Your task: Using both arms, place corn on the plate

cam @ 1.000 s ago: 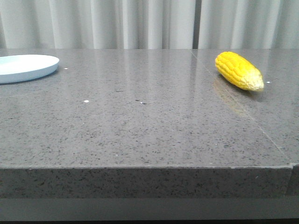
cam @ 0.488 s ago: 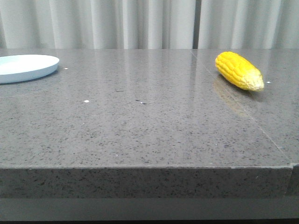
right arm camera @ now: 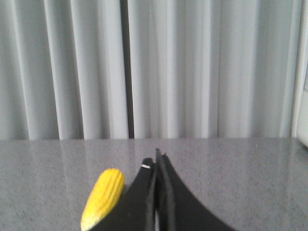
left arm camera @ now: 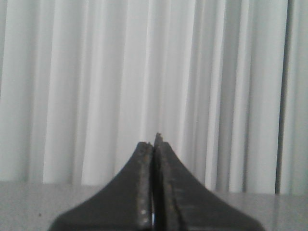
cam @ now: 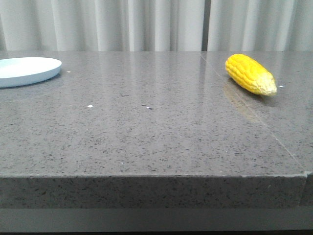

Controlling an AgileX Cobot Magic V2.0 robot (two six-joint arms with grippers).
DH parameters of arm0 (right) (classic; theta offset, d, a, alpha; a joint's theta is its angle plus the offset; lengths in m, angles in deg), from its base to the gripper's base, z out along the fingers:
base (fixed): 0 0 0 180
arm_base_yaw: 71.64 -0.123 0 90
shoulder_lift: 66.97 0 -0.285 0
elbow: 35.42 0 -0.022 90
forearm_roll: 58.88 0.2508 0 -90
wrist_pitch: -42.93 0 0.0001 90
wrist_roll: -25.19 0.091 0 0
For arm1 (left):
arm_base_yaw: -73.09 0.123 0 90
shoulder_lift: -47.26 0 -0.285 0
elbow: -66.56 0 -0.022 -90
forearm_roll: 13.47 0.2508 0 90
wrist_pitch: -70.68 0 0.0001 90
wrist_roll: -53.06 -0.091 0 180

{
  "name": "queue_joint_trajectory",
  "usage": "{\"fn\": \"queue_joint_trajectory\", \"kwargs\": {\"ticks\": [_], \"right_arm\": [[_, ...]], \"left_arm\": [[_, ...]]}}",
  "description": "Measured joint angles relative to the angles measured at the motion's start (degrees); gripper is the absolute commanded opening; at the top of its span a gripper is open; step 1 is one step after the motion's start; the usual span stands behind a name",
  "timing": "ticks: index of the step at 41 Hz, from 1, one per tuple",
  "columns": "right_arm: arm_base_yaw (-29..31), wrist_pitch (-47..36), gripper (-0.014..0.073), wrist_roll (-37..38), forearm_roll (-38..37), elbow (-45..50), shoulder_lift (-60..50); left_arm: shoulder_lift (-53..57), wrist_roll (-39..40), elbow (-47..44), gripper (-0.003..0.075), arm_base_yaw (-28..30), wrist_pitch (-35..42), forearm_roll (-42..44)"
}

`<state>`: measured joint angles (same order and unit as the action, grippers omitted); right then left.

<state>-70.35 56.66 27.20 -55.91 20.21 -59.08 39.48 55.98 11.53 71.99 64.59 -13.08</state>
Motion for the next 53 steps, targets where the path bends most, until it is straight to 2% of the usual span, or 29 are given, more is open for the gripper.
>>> {"fn": "queue_joint_trajectory", "kwargs": {"ticks": [8, 13, 27, 34, 37, 40, 41, 43, 45, 47, 48, 50, 53], "right_arm": [[0.0, 9.5, -0.0066, 0.0, 0.0, -11.4, 8.0], [0.0, 13.6, -0.0066, 0.0, 0.0, -15.0, 13.7], [0.0, 19.1, -0.0066, 0.0, 0.0, -15.8, 25.4], [0.0, 20.3, -0.0064, 0.0, 0.0, -15.8, 29.2], [0.0, 20.6, -0.0022, 0.0, 0.0, -15.8, 30.5], [0.0, 20.8, 0.0099, 0.0, 0.0, -15.8, 31.5], [0.0, 20.8, 0.0169, 0.0, 0.0, -15.8, 31.9], [0.0, 20.9, 0.0311, 0.0, 0.0, -15.8, 32.4], [0.0, 21.0, 0.0449, 0.0, 0.0, -15.8, 32.8], [0.0, 21.1, 0.0552, -0.1, 0.0, -15.8, 33.2], [0.0, 21.1, 0.0582, -0.4, 0.0, -15.8, 33.4], [0.0, 21.2, 0.0622, -0.7, 0.0, -15.8, 33.7], [0.0, 21.6, 0.0621, -1.1, 0.0, -15.8, 33.9]], "left_arm": [[-7.9, 0.0, 13.8, -0.002, 0.0, -10.8, 0.0], [-14.3, -3.7, 18.5, -0.002, 0.0, -17.7, 0.0], [-25.1, -5.5, 19.1, -0.002, 0.0, -30.2, -0.4], [-28.2, -5.6, 19.1, -0.002, 0.0, -31.3, -0.4], [-29.3, -5.6, 19.1, -0.0016, 0.0, -31.8, -0.4], [-30.0, -5.6, 19.1, 0.0048, 0.0, -32.1, -0.4], [-30.3, -5.6, 19.1, 0.008, 0.0, -32.2, -0.4], [-30.7, -5.6, 19.1, 0.0177, 0.0, -32.2, -0.4], [-31.1, -5.6, 19.1, 0.0316, 0.0, -32.2, -0.4], [-31.5, -5.6, 19.1, 0.0423, 0.0, -32.2, -0.4], [-31.6, -5.6, 19.1, 0.0484, 0.0, -32.2, -0.4], [-32.0, -5.6, 19.1, 0.0558, 0.0, -32.2, -0.4], [-32.6, -5.6, 19.2, 0.0592, 0.0, -32.6, -0.4]]}}
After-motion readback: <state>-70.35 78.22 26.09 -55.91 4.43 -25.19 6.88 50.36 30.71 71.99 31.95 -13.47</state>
